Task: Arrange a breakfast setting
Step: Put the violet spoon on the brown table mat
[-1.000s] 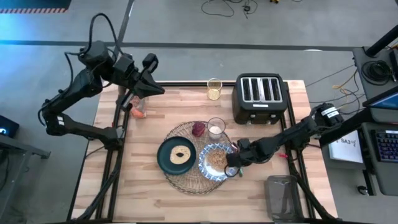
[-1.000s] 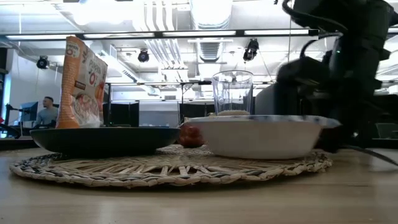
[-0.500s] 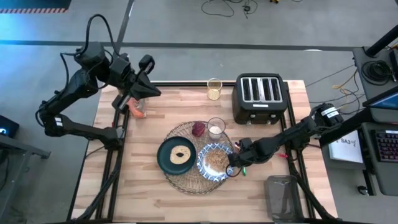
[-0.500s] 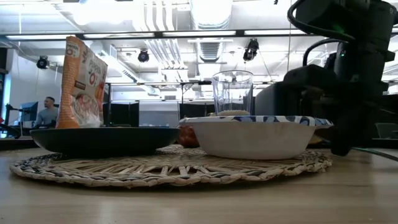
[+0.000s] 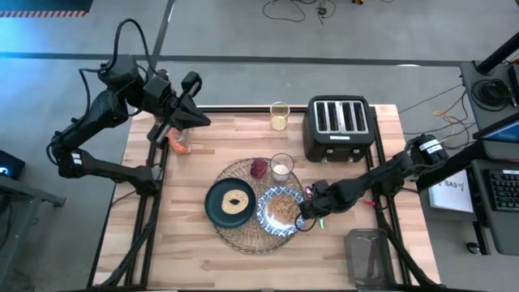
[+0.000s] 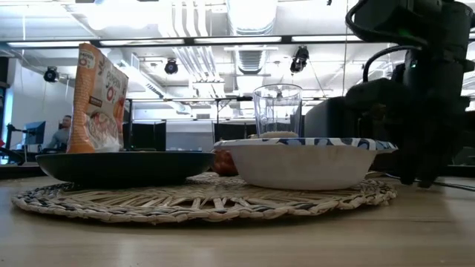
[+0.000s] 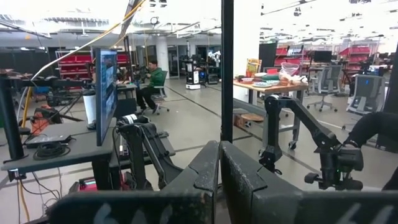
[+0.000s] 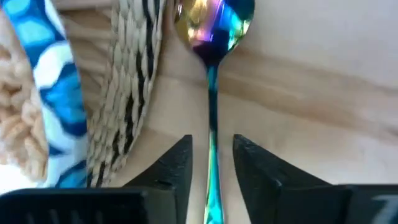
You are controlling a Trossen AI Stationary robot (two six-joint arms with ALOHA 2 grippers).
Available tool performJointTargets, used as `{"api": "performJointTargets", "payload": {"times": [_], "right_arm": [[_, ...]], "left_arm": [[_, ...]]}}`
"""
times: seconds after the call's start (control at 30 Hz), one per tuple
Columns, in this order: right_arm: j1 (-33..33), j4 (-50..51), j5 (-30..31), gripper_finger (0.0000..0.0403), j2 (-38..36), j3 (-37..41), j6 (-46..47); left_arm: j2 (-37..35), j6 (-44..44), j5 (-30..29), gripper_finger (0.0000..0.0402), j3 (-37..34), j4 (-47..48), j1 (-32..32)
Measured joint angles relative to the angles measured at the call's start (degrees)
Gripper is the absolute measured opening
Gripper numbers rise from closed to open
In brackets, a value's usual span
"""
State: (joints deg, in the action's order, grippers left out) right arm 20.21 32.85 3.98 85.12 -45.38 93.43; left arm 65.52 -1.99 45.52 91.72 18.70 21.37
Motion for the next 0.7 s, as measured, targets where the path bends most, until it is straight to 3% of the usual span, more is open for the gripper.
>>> {"api": "performJointTargets", "payload": {"times": [0.23,0.7], "right_arm": [[0.7,1.7,-1.2,0.0126,-0.1,-2.5,0.7],[0.9,9.5,-0.7,0.0094,6.0,-5.5,1.4]], "left_arm": [[0.0,2.8,-0.1,0.0,0.0,3.6,0.0],[0.0,3.3,-0.1,0.0,0.0,5.1,0.0]]}}
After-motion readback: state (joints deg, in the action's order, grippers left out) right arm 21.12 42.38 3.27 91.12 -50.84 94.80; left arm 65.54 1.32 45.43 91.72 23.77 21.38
